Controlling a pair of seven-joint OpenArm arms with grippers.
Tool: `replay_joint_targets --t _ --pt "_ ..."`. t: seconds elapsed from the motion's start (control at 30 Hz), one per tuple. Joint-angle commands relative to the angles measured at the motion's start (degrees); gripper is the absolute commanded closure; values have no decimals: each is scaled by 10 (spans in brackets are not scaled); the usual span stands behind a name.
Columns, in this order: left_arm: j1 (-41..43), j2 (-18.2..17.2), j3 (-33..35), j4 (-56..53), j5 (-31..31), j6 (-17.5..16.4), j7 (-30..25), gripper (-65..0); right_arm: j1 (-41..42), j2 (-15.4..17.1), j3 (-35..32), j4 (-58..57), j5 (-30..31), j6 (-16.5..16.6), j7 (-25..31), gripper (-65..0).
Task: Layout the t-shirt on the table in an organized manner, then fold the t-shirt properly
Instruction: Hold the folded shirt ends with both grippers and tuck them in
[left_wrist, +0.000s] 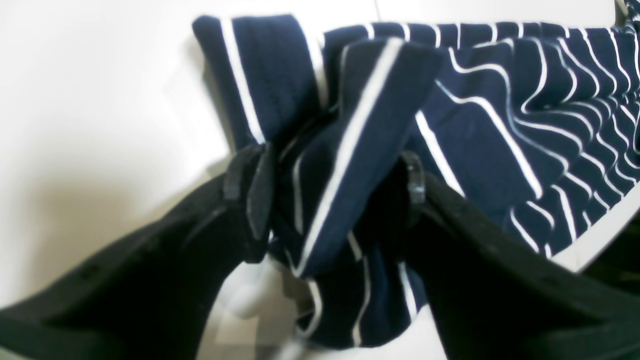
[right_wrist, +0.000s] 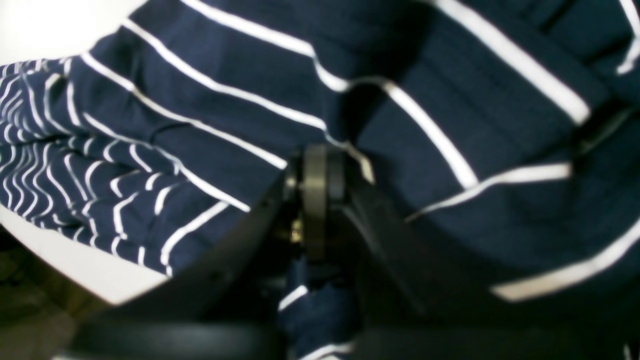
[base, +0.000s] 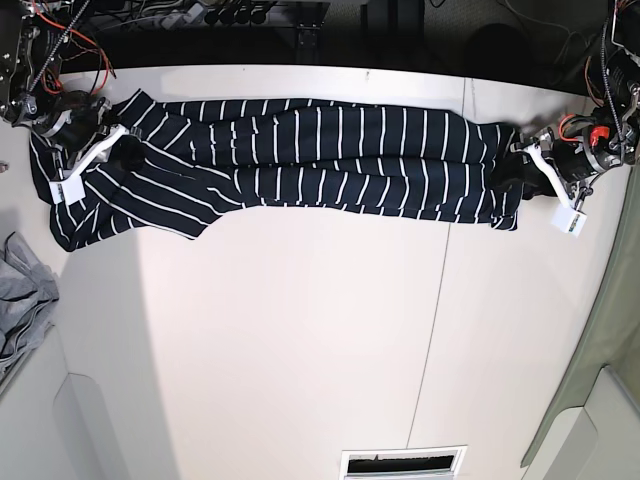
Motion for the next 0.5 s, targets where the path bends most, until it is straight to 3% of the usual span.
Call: replay_joint_targets --t 0.0,0.17,0.3,0.47 --pt "-6 0 6 -8 53 40 54 -357 14 8 1 2 2 -1 6 0" --pt "-47 -3 6 -8 43 43 65 -357 39 8 1 -9 -2 -1 6 0" --pt "-59 -28 4 1 -26 40 73 -357 40 8 1 -9 -2 -1 6 0" --pt "-58 -42 -66 15 -71 24 126 -357 40 8 1 -9 -2 -1 0 0"
